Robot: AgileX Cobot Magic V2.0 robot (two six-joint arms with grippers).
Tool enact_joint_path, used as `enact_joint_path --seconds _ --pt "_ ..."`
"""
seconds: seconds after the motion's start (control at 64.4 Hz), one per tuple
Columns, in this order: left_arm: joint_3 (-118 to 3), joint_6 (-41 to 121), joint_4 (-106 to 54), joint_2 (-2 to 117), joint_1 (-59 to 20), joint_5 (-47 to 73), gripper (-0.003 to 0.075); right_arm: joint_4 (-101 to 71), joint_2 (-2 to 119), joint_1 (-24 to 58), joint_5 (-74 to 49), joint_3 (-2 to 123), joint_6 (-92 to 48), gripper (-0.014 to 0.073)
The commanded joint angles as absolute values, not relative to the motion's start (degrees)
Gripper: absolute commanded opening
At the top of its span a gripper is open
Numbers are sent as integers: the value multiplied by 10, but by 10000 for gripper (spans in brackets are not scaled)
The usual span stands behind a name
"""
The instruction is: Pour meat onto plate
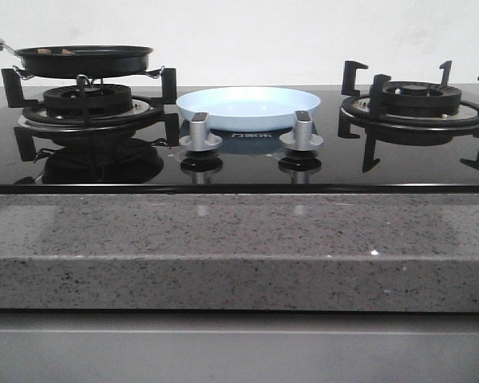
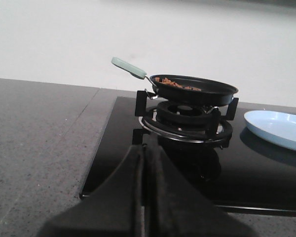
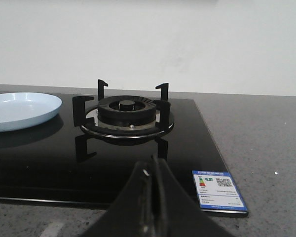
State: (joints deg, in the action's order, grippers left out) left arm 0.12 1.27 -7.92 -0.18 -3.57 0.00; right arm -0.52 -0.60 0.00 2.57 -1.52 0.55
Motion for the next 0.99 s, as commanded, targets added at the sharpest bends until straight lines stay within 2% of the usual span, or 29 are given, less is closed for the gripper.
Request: enact_joint_path --seconds 0.0,0.124,0.466,0.807,0.978 --pt "-2 8 -81 -11 -35 -62 -20 0 -16 -1 88 -9 5 -120" --pt "-44 8 -89 -11 -35 -51 -20 0 -16 -1 64 27 5 -120" --pt "-225 8 -90 20 -35 82 -20 0 45 -1 -122 218 5 -120" --pt "-387 12 -89 186 -35 256 -20 0 192 -1 -302 375 5 -120" --pt "-396 12 -101 255 -35 260 -20 0 251 -1 -309 378 5 -120"
